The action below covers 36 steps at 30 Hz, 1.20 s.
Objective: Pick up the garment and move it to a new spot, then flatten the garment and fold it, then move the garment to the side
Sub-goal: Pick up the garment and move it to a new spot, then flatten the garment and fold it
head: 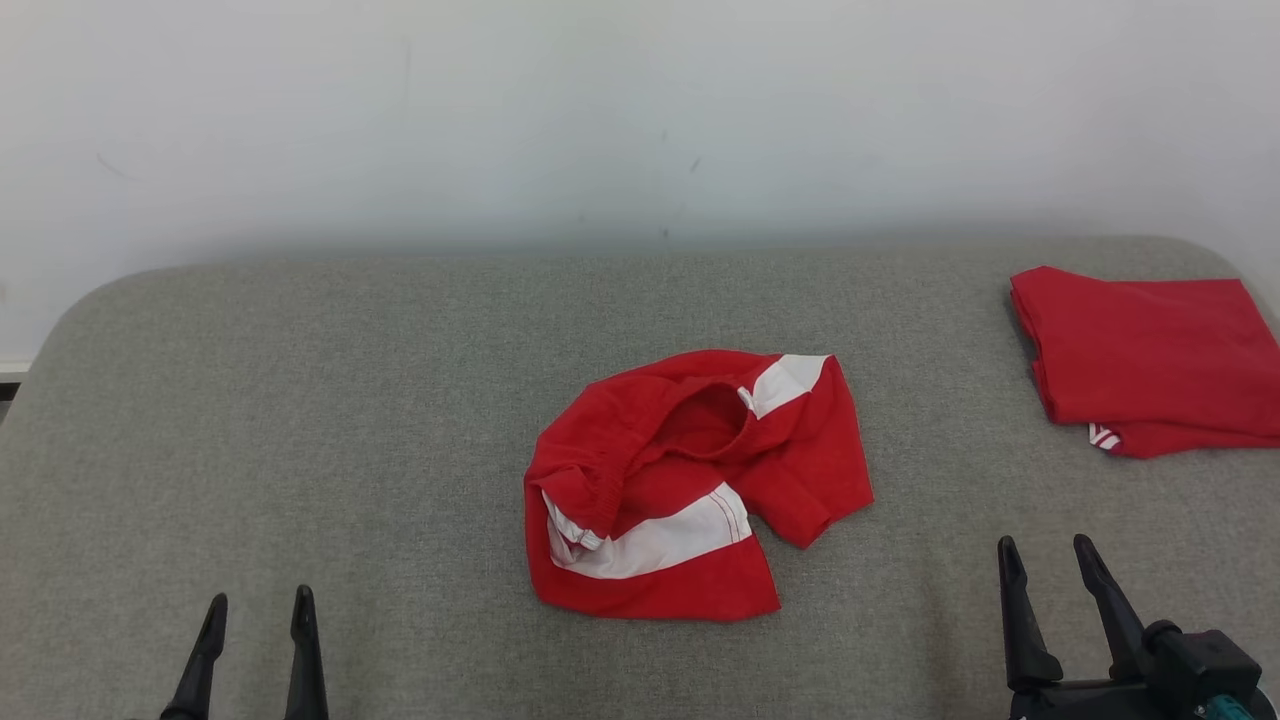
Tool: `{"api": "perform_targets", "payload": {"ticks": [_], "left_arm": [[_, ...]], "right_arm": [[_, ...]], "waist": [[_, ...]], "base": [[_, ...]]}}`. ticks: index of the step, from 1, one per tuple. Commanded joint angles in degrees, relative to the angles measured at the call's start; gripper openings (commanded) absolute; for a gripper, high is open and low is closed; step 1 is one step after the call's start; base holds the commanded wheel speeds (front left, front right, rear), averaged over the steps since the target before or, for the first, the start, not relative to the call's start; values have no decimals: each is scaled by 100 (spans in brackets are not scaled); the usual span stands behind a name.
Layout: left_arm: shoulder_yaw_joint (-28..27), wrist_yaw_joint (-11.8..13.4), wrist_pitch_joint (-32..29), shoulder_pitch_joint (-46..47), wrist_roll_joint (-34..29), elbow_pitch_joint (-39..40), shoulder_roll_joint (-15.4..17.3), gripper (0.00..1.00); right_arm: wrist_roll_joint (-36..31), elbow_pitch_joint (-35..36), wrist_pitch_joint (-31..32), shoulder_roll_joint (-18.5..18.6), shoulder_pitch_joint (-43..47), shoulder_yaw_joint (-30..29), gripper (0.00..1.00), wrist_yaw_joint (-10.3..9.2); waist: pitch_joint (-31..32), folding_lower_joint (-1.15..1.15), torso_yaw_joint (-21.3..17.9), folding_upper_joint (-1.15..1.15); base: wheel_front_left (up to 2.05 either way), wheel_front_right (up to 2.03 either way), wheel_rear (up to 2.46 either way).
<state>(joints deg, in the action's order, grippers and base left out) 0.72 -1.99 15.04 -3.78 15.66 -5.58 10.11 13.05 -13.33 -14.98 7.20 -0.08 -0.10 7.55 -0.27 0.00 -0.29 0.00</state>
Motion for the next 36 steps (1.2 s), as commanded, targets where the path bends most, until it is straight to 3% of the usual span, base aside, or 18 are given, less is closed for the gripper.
{"api": "perform_targets", "payload": {"ticks": [1, 14, 24, 30, 36], "left_arm": [[-34, -14, 19, -83, -93, -20, -36, 100], [-291, -195, 19, -48, -289, -101, -268, 100], [-326, -285, 19, 143, -451, -137, -401, 100], [-290, -333, 19, 265, -487, -191, -471, 100], [-141, -422, 18, 518, -539, -330, -563, 100]], "right_arm": [[23, -7, -27, 2, 40, 14, 100, -15], [42, -56, -27, 2, 77, 118, 100, -15], [173, -182, 127, 218, -453, 728, 100, -15], [268, -543, 227, 304, -903, 1115, 100, -15], [416, -1394, 240, 260, -1548, 1633, 100, -15]], "waist": [[2, 0, 0, 0], [-2, 0, -19, 0], [-116, 0, 193, 0], [-211, 0, 412, 0], [-360, 0, 807, 0]], "base": [[0, 0, 0], [0, 0, 0], [0, 0, 0], [0, 0, 0], [0, 0, 0]]}}
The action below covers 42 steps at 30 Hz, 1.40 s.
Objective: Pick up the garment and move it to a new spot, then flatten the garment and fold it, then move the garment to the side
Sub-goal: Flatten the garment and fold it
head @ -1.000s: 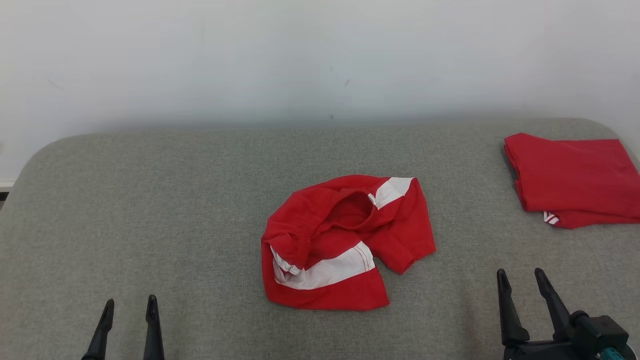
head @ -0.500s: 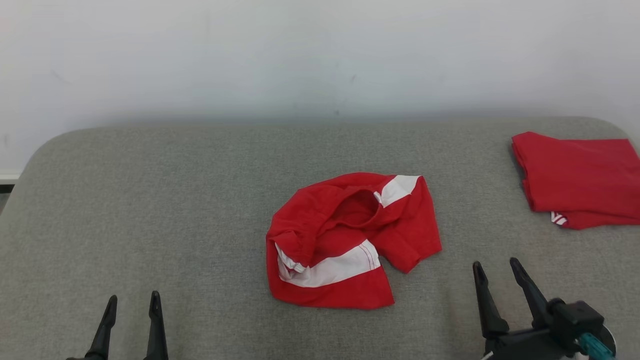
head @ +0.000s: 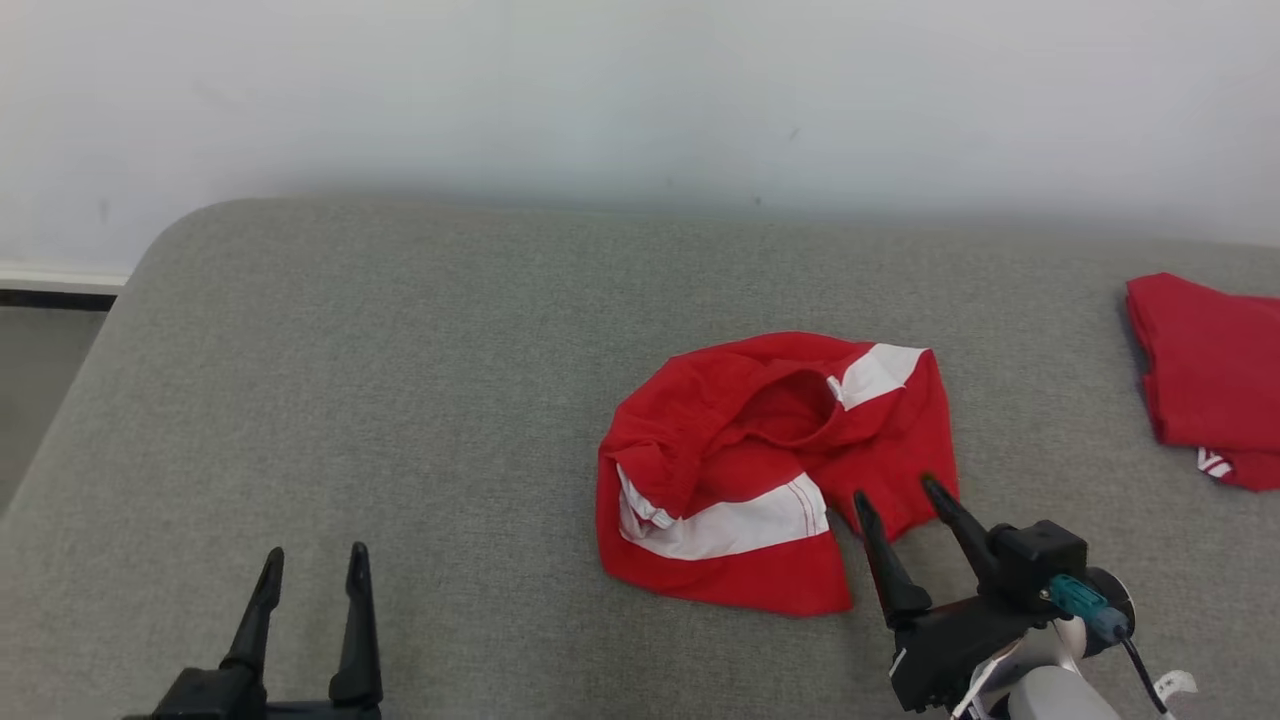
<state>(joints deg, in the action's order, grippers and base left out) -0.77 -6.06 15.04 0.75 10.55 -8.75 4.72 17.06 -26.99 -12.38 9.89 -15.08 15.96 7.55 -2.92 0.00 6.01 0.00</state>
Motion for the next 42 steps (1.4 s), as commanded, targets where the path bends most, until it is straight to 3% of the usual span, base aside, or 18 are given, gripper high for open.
{"api": "perform_targets", "payload": {"ticks": [1, 12, 13, 14, 15, 16, 17, 21, 34, 42], "left_arm": [[8, -15, 18, 65, -29, -12, -23, 100], [271, -98, 19, 378, -85, -221, -98, 100], [255, -104, 19, 392, -81, -233, -98, 100], [244, -109, 19, 401, -83, -246, -100, 100], [244, -109, 19, 401, -83, -246, -100, 100], [231, -115, 19, 407, -84, -253, -101, 100], [190, -122, 19, 409, -87, -266, -100, 100], [68, -130, 19, 314, -107, -245, -81, 100], [33, -148, 19, 182, -141, -206, -141, 100], [-9, -135, 18, 176, -154, -203, -149, 100]], "right_arm": [[15, -28, -20, -9, -48, 27, 100, -15], [393, -1642, -142, -83, -784, 586, 100, -15], [439, -1734, -158, -94, -823, 634, 65, -15], [485, -1821, -183, -95, -854, 662, 56, -15], [485, -1821, -183, -95, -854, 662, 56, -15], [520, -1899, -194, -94, -889, 692, 15, -15], [585, -1976, -239, -87, -971, 741, 0, -15], [647, -1853, -279, -10, -1004, 769, 0, -16], [273, 423, -286, 591, 682, -108, 0, -16], [271, 893, -237, 445, 1529, -786, 0, -15]], "waist": [[-95, 0, 177, 0], [-275, 0, 780, 0], [-283, 0, 801, 0], [-296, 0, 819, 0], [-296, 0, 819, 0], [-305, 0, 827, 0], [-321, 0, 819, 0], [-292, 0, 665, 0], [-67, 0, -86, 0], [-67, 0, -285, 0]], "base": [[0, 0, 0], [0, 0, 0], [0, 0, 0], [0, 0, 0], [0, 0, 0], [0, 0, 0], [0, 0, 0], [0, 0, 0], [0, 0, 0], [0, 0, 0]]}}
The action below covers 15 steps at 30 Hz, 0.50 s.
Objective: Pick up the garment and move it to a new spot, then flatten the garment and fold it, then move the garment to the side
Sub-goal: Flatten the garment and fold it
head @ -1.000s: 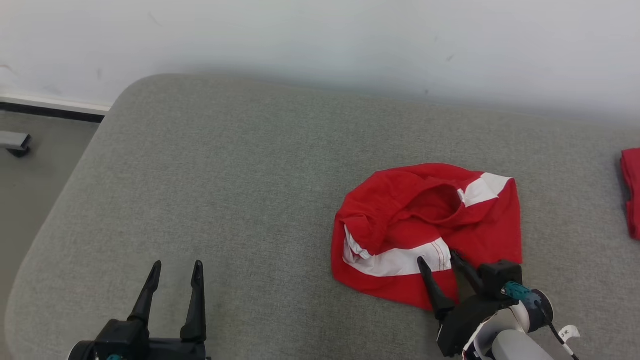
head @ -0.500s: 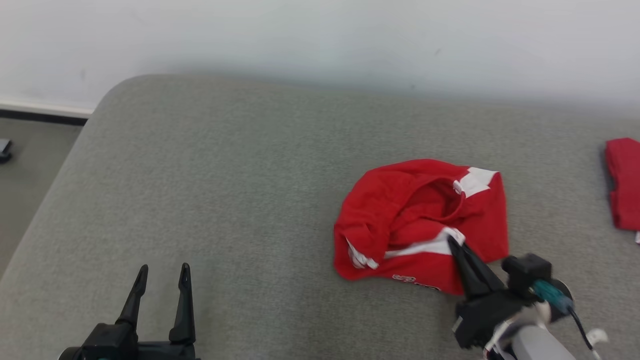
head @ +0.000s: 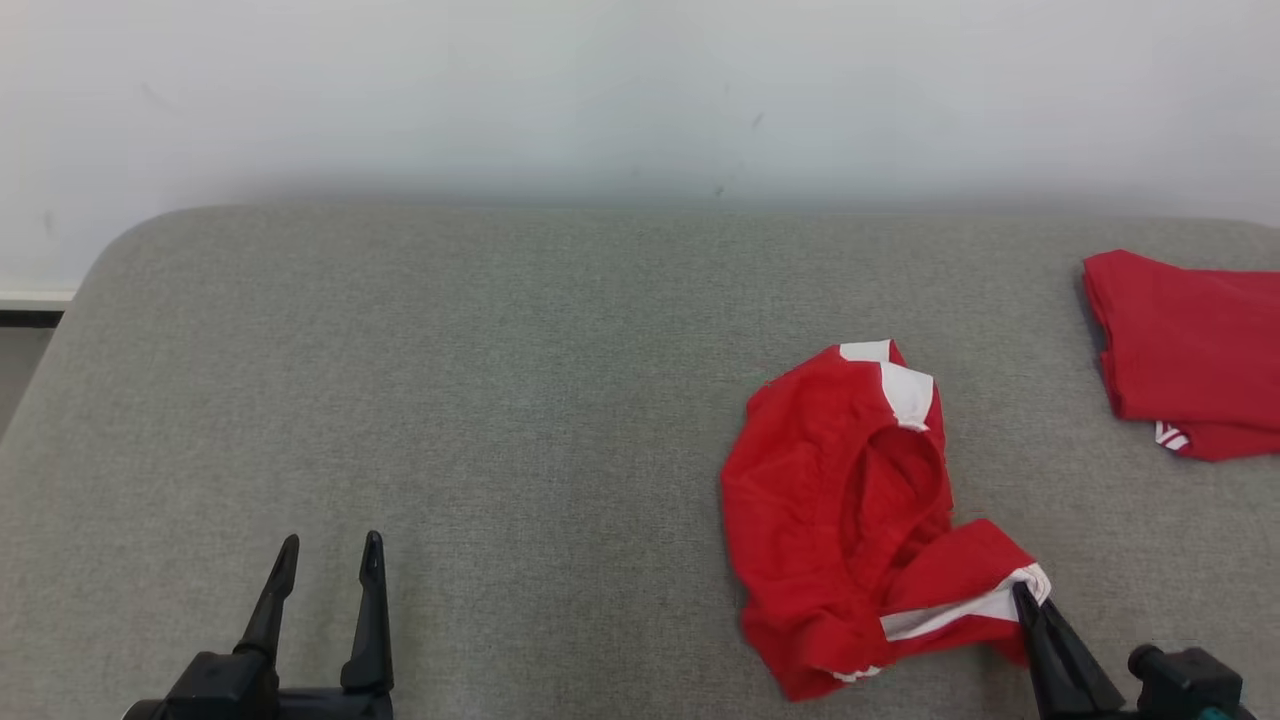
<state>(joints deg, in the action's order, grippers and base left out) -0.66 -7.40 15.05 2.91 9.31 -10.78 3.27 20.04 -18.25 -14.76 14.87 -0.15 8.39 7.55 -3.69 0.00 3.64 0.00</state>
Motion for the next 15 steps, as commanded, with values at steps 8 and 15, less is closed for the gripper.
{"api": "perform_targets", "payload": {"ticks": [8, 15], "left_arm": [[-54, -6, 18, -132, -78, 1, -1, 100], [-148, -7, 18, -279, -112, 64, 5, 100]], "right_arm": [[-233, 24, -4, -203, 48, -288, 100, -15], [-404, 443, -38, -309, 133, -603, 100, -15]], "waist": [[96, 0, -132, 0], [239, 0, -240, 0]], "base": [[0, 0, 0], [0, 0, 0]]}}
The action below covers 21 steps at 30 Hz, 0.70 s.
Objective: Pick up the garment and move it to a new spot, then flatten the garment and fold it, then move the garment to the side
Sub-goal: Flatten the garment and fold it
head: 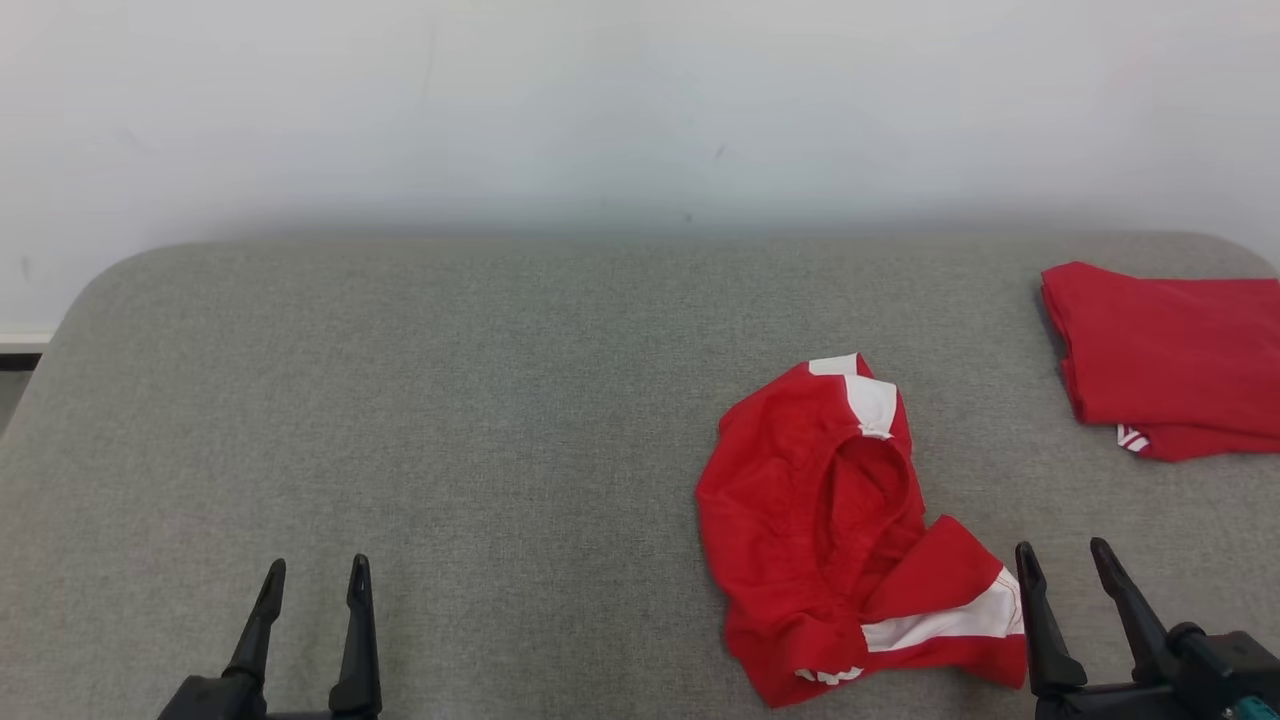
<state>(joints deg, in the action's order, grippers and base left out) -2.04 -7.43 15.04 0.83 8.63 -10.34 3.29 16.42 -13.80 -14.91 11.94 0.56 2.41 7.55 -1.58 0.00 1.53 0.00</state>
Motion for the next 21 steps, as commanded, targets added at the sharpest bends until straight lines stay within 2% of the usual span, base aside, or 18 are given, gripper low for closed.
{"api": "perform_targets", "payload": {"ticks": [1, 7, 10, 13, 21], "left_arm": [[-12, 0, 19, -81, -55, 28, 3, 100], [-20, 2, 19, -92, -93, 93, -2, 100], [160, 0, 18, -54, -150, 166, 12, 100], [704, 1, 19, 107, -226, 223, 58, 100], [2624, 2, -89, 907, -206, -31, 215, 100]], "right_arm": [[-54, 73, -26, -46, 91, -52, 100, -15], [-131, 445, -31, -270, 268, -207, 100, -15], [-160, 508, -31, -322, 323, -203, 100, -15], [-165, 536, -32, -333, 287, -213, 100, -15], [-145, 536, -32, -370, 171, -240, 100, -16]], "waist": [[39, 0, -41, 0], [61, 0, -137, 0], [28, 0, -214, 0], [-24, 0, -310, 0], [-231, 0, -653, 0]], "base": [[0, 0, 0], [0, 0, 0], [0, 0, 0], [0, 0, 0], [0, 0, 0]]}}
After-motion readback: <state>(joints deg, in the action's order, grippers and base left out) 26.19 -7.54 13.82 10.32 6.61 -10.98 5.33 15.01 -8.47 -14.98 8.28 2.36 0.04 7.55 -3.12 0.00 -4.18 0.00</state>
